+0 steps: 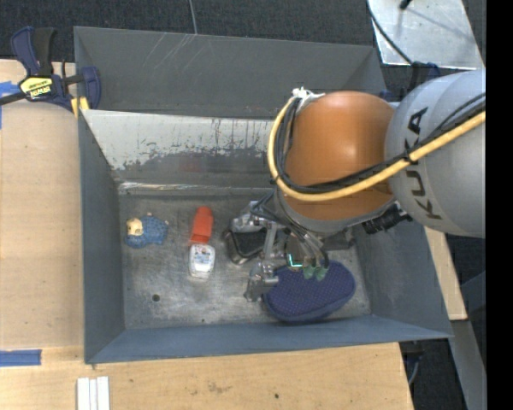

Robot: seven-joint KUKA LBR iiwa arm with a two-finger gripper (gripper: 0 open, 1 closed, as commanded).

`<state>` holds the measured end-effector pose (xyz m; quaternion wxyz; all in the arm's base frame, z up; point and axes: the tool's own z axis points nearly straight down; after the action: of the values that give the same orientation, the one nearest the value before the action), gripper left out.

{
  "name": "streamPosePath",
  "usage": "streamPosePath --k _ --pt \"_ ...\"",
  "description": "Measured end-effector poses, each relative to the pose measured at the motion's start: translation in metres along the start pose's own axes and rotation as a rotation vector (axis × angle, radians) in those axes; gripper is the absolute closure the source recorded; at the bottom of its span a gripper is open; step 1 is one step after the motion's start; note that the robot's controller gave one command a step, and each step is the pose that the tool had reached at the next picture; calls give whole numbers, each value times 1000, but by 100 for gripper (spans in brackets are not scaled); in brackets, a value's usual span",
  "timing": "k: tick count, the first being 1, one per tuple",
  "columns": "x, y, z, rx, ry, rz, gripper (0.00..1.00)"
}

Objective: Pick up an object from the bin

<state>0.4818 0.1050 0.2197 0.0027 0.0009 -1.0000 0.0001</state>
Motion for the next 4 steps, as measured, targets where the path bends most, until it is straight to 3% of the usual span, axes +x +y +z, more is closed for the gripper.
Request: streamPosePath --k 1,2,3,4 --pt "-69 -136 70 4 -8 -11 0" --pt "-68 -134 101 12 -53 -319 0" --pt "-72 -128 113 9 -25 -625 0" --pt "-82 -111 131 4 -15 -844 0"
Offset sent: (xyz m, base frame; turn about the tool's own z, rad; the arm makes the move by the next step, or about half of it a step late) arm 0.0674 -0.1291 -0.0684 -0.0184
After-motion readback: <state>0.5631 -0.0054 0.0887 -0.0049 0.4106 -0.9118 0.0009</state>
